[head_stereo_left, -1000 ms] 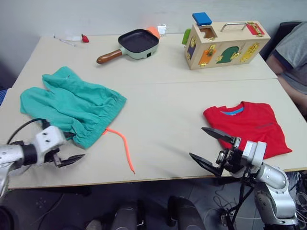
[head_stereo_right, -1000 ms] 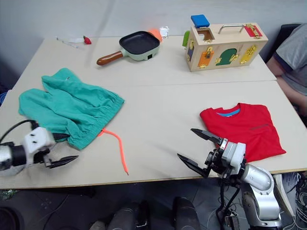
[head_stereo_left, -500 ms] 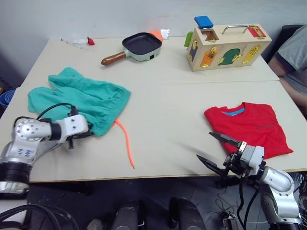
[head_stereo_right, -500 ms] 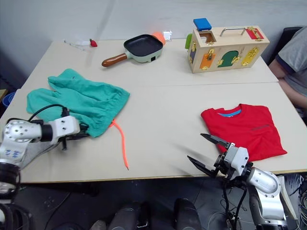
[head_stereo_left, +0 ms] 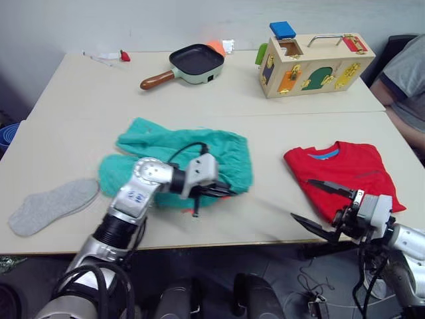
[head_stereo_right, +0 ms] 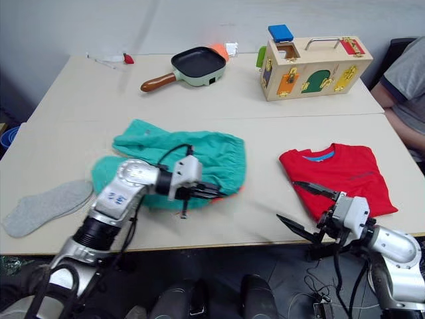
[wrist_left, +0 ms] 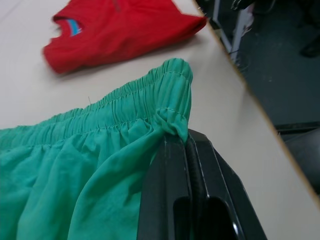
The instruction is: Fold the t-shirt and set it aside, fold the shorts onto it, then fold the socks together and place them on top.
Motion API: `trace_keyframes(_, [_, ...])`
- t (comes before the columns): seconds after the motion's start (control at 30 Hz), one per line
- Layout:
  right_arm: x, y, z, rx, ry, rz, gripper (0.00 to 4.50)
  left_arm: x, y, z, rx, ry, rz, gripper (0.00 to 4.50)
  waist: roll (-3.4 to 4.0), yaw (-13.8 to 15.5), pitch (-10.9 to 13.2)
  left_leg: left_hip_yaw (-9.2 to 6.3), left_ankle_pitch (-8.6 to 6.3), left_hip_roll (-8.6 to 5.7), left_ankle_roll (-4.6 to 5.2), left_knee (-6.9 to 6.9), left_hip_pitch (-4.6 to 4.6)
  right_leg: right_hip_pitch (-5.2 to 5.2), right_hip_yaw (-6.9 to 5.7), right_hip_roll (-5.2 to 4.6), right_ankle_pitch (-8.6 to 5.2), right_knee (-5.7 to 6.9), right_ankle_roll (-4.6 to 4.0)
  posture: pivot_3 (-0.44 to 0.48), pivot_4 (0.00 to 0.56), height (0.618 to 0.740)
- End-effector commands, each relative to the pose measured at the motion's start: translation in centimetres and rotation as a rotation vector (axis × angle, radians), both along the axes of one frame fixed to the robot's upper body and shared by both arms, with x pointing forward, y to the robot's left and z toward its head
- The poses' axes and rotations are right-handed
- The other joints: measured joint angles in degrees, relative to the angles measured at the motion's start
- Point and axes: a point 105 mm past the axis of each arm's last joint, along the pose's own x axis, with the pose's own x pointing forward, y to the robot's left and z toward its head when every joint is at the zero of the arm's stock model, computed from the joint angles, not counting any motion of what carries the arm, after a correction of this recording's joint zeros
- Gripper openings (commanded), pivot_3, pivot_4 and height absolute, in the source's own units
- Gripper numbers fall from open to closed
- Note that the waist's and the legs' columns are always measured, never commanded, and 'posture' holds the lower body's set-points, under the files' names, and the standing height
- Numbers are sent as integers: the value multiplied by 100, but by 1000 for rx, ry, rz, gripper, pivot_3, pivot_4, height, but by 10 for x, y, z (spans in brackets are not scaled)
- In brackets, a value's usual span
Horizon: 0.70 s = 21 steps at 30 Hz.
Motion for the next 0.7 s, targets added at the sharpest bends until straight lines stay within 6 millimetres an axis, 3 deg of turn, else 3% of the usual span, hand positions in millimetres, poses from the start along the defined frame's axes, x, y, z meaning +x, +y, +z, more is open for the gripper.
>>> trace_keyframes(0.03, [-4, 1, 6, -31, 13, 36, 4500, 0, -24, 7, -68, 12, 37, 212, 2, 14, 0, -4, 1, 1, -2, 0, 0, 0, -2, -1, 0, 2, -1, 0, 150, 740])
trace_keyframes(0.13, [-2, 6, 11, -29, 42, 66, 4500, -5, -23, 6, -68, 23, 46, 931, 1, -4, 0, -7, 1, 0, 0, 2, -1, 1, -3, -4, 0, 2, -1, 0, 150, 740])
trace_keyframes(0.4, [13, 29, 5, -193, 102, 214, 4500, -37, 59, 24, -82, -7, 30, 3471, 4, -95, 0, -18, 5, 8, -15, -9, 8, -2, -8, -5, -9, 8, -17, 0, 150, 740])
trace_keyframes(0.47, [20, 36, -3, -218, 139, 232, 4500, -28, 86, 23, -54, -61, 144, 3471, 5, -66, 0, -24, 2, 7, -18, -9, 7, 1, -11, -9, -10, 6, -19, 0, 150, 740])
trace_keyframes(0.57, [29, 43, -16, -313, 162, 255, 4500, -18, 135, 2, 144, -150, 276, 3471, 5, -38, 0, -26, -16, 4, -47, -8, 4, -3, -12, -12, -9, 1, -20, 0, 150, 740])
trace_keyframes(0.7, [38, 56, -28, -373, 157, 269, 4500, -14, 181, -5, 239, -185, 402, 4289, 7, -7, 2, -27, -21, 4, -53, -14, -6, -17, -17, -12, -12, 1, -24, 0, 150, 740])
